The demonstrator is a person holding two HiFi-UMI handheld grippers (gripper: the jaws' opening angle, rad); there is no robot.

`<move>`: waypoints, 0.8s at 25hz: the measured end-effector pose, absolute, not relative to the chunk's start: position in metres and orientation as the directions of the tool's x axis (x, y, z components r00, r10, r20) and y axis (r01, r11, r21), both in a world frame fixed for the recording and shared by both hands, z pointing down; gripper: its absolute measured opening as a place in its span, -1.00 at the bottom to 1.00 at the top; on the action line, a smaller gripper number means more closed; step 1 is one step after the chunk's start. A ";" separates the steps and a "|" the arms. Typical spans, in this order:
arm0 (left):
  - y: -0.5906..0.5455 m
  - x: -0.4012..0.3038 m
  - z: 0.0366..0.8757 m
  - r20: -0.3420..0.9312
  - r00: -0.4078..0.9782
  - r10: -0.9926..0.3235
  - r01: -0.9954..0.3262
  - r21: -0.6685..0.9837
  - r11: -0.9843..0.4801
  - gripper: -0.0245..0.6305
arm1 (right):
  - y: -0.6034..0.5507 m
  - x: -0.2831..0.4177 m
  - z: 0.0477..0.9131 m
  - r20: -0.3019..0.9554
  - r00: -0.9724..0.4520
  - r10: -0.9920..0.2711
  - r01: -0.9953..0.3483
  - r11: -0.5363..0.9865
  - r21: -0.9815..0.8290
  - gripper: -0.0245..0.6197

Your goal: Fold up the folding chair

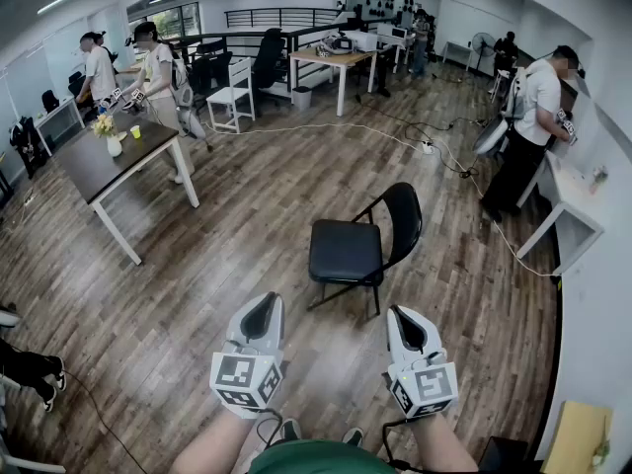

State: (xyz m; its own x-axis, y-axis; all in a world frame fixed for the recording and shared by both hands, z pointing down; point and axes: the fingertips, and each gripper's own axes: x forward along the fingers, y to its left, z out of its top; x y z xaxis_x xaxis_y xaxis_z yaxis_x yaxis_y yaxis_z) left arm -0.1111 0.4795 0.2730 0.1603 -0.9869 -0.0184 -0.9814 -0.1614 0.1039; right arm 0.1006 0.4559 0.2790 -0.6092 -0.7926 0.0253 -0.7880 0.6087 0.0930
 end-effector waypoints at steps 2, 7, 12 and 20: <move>0.478 -0.123 0.272 -0.018 0.167 -0.986 -0.981 0.100 -0.168 -0.82 | 0.454 0.090 0.278 0.030 -0.600 -0.799 -0.795 0.600 0.090 -0.91; 0.472 -0.148 0.277 -0.017 0.184 -0.983 -0.978 0.094 -0.185 -0.82 | 0.449 0.072 0.280 0.021 -0.571 -0.821 -0.817 0.570 0.088 -0.91; 0.463 -0.178 0.288 -0.015 0.201 -0.980 -0.972 0.119 -0.201 -0.82 | 0.444 0.062 0.278 0.010 -0.514 -0.858 -0.856 0.513 0.064 -0.91; 0.428 -0.188 0.319 0.025 0.237 -0.971 -0.959 0.164 -0.229 -0.82 | 0.417 0.072 0.293 0.063 -0.437 -0.897 -0.895 0.441 0.070 -0.91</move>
